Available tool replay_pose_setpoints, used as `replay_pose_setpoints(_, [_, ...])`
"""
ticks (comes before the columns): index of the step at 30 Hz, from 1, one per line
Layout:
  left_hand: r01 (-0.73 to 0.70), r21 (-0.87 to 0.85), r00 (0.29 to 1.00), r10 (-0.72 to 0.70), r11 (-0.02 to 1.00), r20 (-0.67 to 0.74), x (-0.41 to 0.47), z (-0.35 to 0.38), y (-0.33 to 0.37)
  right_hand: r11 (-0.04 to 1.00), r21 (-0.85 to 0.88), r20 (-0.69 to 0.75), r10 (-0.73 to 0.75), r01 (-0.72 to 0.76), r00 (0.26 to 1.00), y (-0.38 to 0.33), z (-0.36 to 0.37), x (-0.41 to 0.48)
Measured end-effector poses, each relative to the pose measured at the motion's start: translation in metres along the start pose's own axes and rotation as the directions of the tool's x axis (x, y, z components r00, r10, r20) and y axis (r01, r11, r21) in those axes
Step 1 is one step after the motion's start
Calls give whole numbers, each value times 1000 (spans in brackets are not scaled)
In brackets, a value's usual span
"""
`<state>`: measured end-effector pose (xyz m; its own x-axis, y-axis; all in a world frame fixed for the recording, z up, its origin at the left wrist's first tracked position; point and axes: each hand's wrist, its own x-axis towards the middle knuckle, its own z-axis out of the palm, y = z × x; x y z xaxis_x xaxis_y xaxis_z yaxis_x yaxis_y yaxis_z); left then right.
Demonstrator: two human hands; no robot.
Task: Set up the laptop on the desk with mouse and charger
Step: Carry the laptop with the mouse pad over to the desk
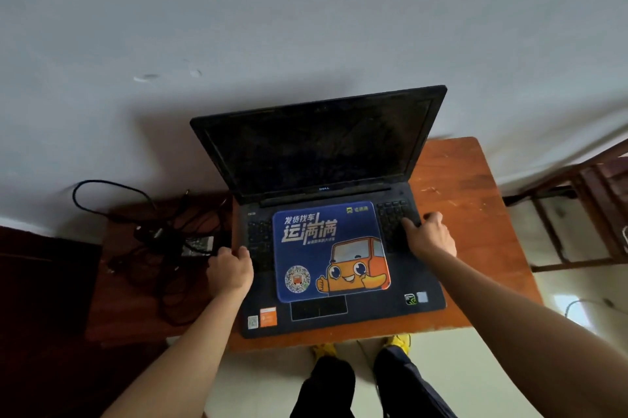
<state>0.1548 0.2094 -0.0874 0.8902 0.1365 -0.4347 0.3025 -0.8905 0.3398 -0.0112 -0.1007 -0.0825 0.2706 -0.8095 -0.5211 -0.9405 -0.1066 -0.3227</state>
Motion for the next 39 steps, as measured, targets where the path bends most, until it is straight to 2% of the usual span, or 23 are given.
replay_pose_setpoints(2, [-20, 56, 999, 21, 998, -25, 3, 6, 7, 1000, -16, -42, 6, -7, 999, 1, 4, 3])
replay_pose_setpoints(7, [-131, 168, 985, 147, 977, -88, -6, 20, 16, 979, -197, -153, -87, 56, 984, 8, 19, -4])
replay_pose_setpoints(11, [-196, 199, 975, 213, 960, -69, -6, 26, 11, 962, -255, -218, -154, 96, 964, 20, 33, -19])
replay_pose_setpoints(20, [-297, 285, 945, 323, 911, -48, -27, 23, 1, 990, -104, -281, -125, 99, 951, 35, 47, -54])
replay_pose_setpoints(26, [-362, 324, 924, 382, 874, 2, -84, 33, 6, 996, -74, -302, -70, 50, 951, 97, 22, -78])
replay_pose_setpoints(31, [-528, 348, 840, 537, 775, 79, -155, 51, 28, 999, 20, -359, 48, -43, 932, 180, -19, -106])
replay_pose_setpoints(39, [-755, 387, 631, 747, 529, 211, -309, 102, 69, 959, 196, -422, 273, -207, 865, 346, -96, -159])
